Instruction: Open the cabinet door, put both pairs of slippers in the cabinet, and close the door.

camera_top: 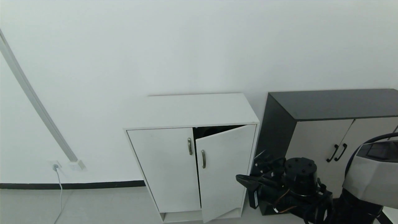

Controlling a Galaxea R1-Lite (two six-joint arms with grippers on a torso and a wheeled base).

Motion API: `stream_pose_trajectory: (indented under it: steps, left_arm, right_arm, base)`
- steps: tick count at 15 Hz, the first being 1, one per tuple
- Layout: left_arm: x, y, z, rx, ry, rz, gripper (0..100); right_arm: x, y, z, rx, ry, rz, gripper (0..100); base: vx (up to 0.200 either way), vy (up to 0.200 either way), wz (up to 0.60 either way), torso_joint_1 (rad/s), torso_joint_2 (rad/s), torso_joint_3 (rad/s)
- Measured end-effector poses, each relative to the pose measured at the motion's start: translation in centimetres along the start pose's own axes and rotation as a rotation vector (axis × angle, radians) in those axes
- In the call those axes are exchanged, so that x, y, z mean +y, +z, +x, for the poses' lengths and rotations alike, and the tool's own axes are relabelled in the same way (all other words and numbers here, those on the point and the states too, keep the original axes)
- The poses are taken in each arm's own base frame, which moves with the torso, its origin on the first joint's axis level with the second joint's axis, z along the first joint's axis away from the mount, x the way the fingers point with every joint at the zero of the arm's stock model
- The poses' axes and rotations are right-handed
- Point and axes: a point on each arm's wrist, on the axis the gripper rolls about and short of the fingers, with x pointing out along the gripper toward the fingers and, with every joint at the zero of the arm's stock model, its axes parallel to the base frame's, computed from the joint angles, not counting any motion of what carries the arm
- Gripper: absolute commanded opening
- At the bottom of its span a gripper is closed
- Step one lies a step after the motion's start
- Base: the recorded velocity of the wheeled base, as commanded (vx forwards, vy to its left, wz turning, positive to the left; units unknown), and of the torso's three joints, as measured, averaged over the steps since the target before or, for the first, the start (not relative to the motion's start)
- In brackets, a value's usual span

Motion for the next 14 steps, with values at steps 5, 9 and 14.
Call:
stream_pose_trajectory:
  steps: [5, 9, 14]
  left_arm:
    - [0.0, 0.0, 0.0, 0.000, 0.000, -0.001, 0]
    - [0.0, 0.0, 0.0, 0.000, 0.000, -0.002, 0]
    - [0.0, 0.0, 0.0, 0.000, 0.002, -0.003, 0]
  right_arm:
    - [0.0, -1.7, -0.4, 0.048, 0.010, 0.012, 0]
    - [-0.2, -2.8, 0.2, 0.047, 0.012, 0.011, 0]
    - [-0.7, -3.7, 2.8, 0.070, 0.007, 0.018, 0]
  base:
    - [0.080, 0.000, 0.00, 0.007, 0.00, 0.000]
    - [0.000, 0.000, 0.00, 0.000, 0.00, 0.000]
    - [0.000, 0.000, 0.00, 0.000, 0.00, 0.000]
